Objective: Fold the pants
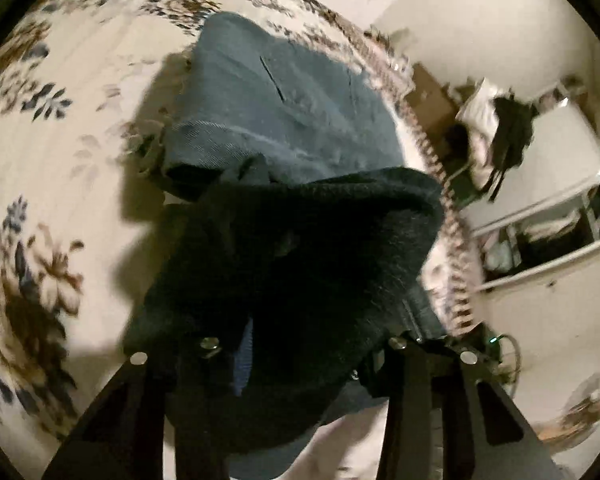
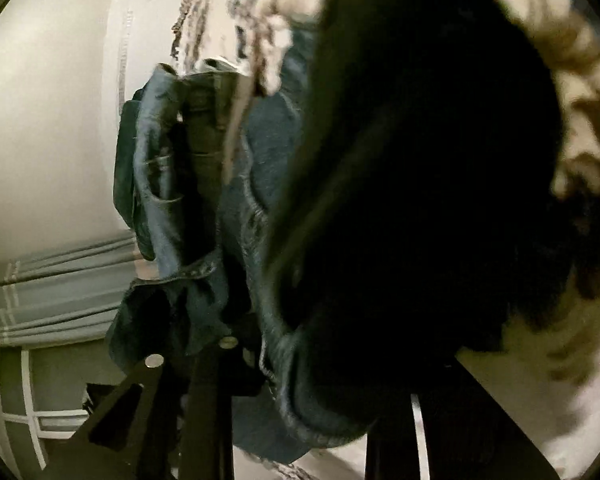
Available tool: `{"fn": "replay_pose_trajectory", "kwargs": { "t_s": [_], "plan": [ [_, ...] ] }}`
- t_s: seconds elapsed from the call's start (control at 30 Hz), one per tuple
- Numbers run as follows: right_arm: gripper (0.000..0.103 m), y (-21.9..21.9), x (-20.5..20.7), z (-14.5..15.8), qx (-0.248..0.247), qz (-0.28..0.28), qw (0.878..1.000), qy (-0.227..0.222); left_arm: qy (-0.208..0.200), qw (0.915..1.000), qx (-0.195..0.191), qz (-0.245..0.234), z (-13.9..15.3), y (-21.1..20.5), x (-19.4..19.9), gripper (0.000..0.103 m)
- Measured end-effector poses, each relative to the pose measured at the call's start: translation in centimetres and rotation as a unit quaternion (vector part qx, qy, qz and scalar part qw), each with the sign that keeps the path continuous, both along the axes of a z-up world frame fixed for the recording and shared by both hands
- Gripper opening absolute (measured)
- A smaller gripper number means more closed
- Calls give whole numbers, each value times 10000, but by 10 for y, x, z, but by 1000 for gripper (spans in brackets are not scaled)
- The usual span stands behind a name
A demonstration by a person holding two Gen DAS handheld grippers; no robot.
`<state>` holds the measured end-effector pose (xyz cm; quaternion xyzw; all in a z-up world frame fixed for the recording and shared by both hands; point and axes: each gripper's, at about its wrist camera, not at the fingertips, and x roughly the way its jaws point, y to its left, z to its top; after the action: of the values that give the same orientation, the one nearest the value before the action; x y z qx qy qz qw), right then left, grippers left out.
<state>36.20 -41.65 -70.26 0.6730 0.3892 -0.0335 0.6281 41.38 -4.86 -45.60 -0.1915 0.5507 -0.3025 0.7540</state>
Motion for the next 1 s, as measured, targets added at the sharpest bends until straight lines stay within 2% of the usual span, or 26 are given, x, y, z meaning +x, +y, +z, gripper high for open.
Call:
{"fn": "replay_pose_trajectory", "kwargs": {
  "t_s": [0.13,0.17,0.23,0.33,0.4,0.47,0.5,0.53,0.63,0.7,0.73,0.77,0.83,0.97,1.0],
  "plan": [
    [24,-6,-7,26,23,-55,9999,-124,119,9980,-519,350,18,16,-9,30],
    [24,-7,-9,35,-1,-58,9999,-153,175,9959,-780,422,25,24,-13,29],
    [24,-9,-12,49,-57,-60,9998,-194,174,9948,-874,500,33,31,-20,29],
    [24,-13,-22,52,-190,-10,9998,-106,193,9968,-568,527,31,35,-22,30],
    [25,-17,-21,31,-133,87,9998,117,406,9970,-313,579,20,36,-24,32],
    [28,-21,-23,10,29,160,9993,336,479,9971,18,588,10,29,-28,55],
    [31,-24,-25,1,48,207,9989,408,391,9977,105,548,11,25,-32,86],
    [34,-26,-26,-3,26,290,9985,453,248,9985,235,433,12,15,-37,103],
    [50,-25,-24,-12,-138,662,9958,621,-45,9979,639,15,12,-17,-51,103],
    [72,-24,-24,-13,-229,816,9943,645,-148,9958,881,-205,9,-38,-59,103],
    [79,-23,-25,-14,-278,858,9938,657,-153,9942,1014,-339,4,-53,-62,103],
    [90,-22,-25,-14,-320,912,9931,662,-134,9931,1079,-445,0,-64,-64,103],
    [92,-18,-18,-17,-443,979,9916,717,-136,9901,1256,-606,-11,-82,-66,103],
    [96,9,6,-17,-567,1054,9896,795,-234,9747,2078,-789,-41,-114,-56,103],
    [96,12,6,-19,-558,1046,9897,801,-240,9727,2175,-773,-43,-117,-54,103]
  ]
}}
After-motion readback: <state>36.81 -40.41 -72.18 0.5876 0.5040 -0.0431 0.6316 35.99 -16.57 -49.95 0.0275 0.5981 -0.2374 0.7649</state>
